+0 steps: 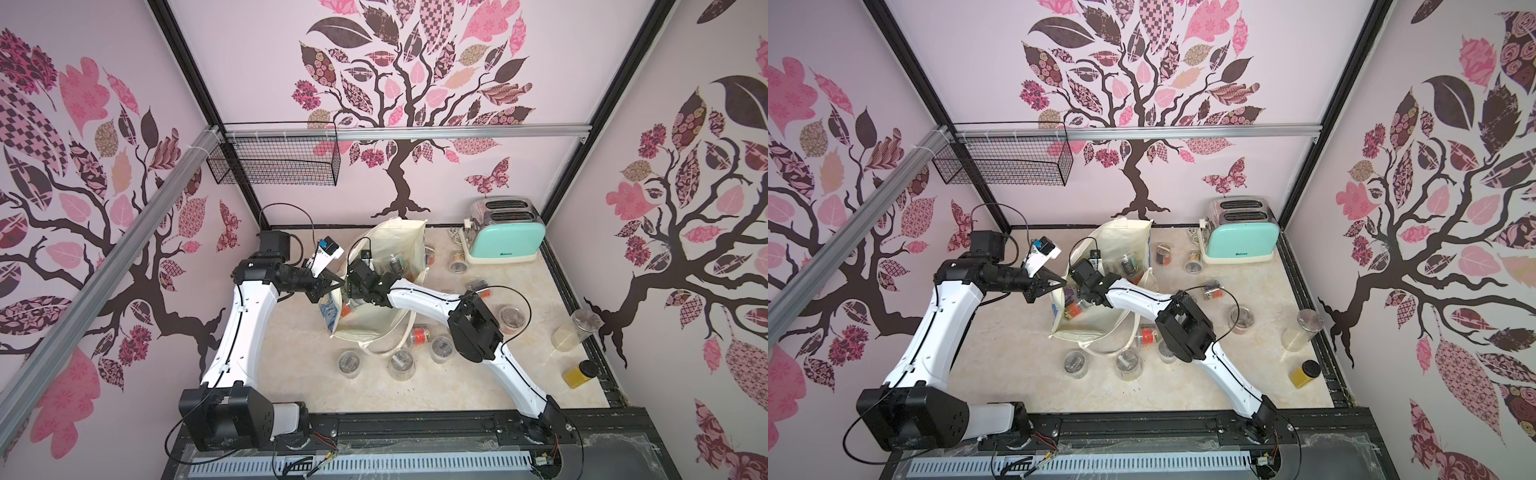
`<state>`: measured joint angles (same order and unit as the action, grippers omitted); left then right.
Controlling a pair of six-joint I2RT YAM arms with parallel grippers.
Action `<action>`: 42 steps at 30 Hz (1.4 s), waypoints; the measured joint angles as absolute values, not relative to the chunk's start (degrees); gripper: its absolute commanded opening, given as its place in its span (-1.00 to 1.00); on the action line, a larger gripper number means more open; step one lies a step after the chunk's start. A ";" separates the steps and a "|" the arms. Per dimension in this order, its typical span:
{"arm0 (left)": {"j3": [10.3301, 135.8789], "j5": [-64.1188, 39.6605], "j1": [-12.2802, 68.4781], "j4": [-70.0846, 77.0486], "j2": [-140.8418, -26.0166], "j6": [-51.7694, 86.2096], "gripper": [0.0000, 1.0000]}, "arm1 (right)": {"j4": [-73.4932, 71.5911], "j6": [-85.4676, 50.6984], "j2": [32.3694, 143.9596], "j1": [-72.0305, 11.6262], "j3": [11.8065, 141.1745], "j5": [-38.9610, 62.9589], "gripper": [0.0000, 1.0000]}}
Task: Take out the seed jars from the canvas bag
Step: Pick up the seed jar from the canvas bag, then place the seed jar at the center of the board.
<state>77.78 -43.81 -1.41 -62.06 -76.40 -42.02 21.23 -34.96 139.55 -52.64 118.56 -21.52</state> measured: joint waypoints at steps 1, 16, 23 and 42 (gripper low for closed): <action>77.78 -43.81 -1.41 -62.08 -76.40 -42.02 -1.00 | 20.62 -34.87 139.39 -52.64 118.10 -21.52 0.48; 77.78 -44.86 -2.61 -62.83 -76.38 -41.85 -1.00 | 14.50 -34.70 126.91 -52.53 104.79 -19.09 0.39; 77.76 -45.04 -3.49 -62.15 -76.38 -39.94 -1.00 | 13.96 -34.92 117.93 -52.53 100.84 -16.99 0.41; 80.20 -42.83 -4.21 -60.51 -78.50 -34.81 -1.00 | 31.86 -23.53 83.15 -45.28 93.73 -15.42 0.49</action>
